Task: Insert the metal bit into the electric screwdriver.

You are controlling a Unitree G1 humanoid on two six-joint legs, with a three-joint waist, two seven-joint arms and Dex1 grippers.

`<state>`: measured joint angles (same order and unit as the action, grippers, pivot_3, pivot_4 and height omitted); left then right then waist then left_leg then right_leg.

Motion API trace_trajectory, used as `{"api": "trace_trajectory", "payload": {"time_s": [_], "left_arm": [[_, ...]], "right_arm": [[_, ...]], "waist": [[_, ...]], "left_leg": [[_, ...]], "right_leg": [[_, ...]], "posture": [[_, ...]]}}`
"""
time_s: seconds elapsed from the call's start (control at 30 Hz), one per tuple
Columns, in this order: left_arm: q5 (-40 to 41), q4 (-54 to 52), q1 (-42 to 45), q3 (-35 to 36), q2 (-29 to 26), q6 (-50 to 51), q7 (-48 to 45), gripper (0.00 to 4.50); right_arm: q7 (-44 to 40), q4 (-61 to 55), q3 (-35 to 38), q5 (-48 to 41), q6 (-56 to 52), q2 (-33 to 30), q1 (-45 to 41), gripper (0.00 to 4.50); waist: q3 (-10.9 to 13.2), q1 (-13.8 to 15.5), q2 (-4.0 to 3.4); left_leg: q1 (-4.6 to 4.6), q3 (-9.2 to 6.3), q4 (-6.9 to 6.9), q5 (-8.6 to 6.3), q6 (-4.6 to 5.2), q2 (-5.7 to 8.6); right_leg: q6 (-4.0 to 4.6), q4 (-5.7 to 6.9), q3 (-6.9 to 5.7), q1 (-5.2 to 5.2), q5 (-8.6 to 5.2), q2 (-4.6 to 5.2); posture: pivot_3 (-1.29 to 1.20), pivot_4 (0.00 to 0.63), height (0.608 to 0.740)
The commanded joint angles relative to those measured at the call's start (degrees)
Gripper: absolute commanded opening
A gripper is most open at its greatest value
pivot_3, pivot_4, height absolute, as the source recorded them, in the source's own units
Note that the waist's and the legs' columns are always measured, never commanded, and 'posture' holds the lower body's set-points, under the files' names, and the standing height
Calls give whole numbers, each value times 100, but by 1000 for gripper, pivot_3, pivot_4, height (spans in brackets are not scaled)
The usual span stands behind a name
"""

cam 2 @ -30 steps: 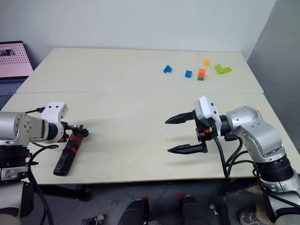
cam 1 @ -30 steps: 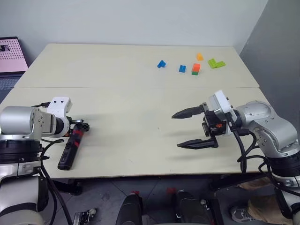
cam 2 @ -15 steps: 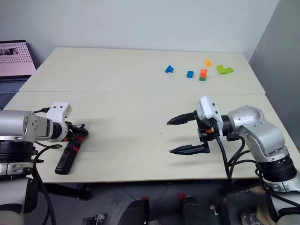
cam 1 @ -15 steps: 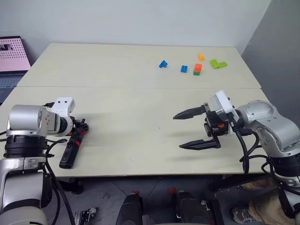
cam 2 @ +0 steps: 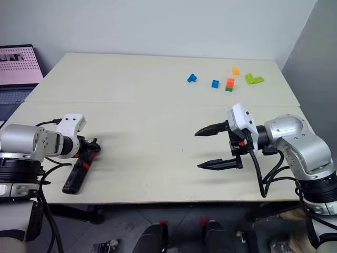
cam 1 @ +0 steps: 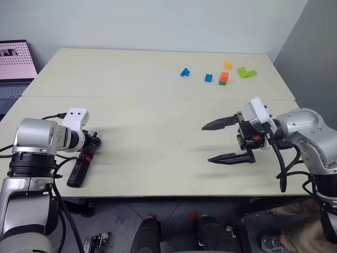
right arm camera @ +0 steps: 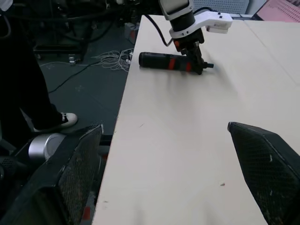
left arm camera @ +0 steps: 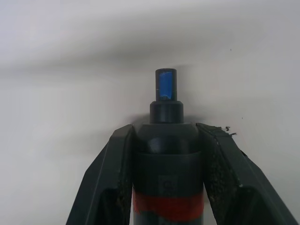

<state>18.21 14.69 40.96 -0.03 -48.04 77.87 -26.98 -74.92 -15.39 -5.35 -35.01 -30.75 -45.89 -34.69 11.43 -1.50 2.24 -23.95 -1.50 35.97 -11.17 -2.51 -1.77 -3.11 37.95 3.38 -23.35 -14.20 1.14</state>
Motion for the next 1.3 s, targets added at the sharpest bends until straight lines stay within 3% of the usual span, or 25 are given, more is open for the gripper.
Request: {"api": "trace_trajectory", "payload": {"time_s": [0.03,0.17,0.37,0.57,0.7,1.0,1.3], "left_arm": [[110,-777,203,17,241,-214,-102,1654],[359,-1398,383,146,651,-264,-210,1654],[515,-2071,809,215,2012,-1115,47,1654],[264,-2161,251,-50,3412,-3858,74,1653],[-147,-1844,-143,-256,3859,-5245,161,1653],[-845,-1440,-1018,-544,4144,-6929,340,1653],[-872,-2092,-1990,-341,3903,-6773,559,1653]], "right_arm": [[109,-147,449,-98,-92,-234,61,4500],[207,-291,755,-160,-211,-479,254,4500],[571,-590,1262,-248,-419,-766,567,4500],[1444,-1076,1345,-444,-621,-319,537,4500],[1727,-1269,1320,-543,-840,-236,600,4500],[1846,-1295,1239,-508,-882,-288,586,4500],[1743,-1122,1085,-333,-768,-360,542,4500]], "waist": [[0,21,0],[0,25,1],[1,101,3],[0,-22,0],[0,-31,0],[0,-12,0],[-3,-30,-3]], "left_leg": [[-5,0,0,0,0,6],[-11,1,0,0,0,7],[-43,-7,9,0,0,8],[-22,10,-1,0,0,6],[-23,13,5,0,0,7],[-14,19,8,0,2,9],[5,18,6,0,3,6]], "right_leg": [[0,-2,-1,0,0,6],[-6,-10,0,-1,3,7],[-12,-15,-10,-16,7,7],[14,-4,15,-16,22,4],[3,-6,19,-16,21,1],[-24,-15,27,-5,16,0],[-24,-12,26,9,15,-3]], "posture": [[0,150,740],[0,150,740],[0,150,740],[0,150,740],[0,150,740],[0,150,740],[0,150,740]]}}
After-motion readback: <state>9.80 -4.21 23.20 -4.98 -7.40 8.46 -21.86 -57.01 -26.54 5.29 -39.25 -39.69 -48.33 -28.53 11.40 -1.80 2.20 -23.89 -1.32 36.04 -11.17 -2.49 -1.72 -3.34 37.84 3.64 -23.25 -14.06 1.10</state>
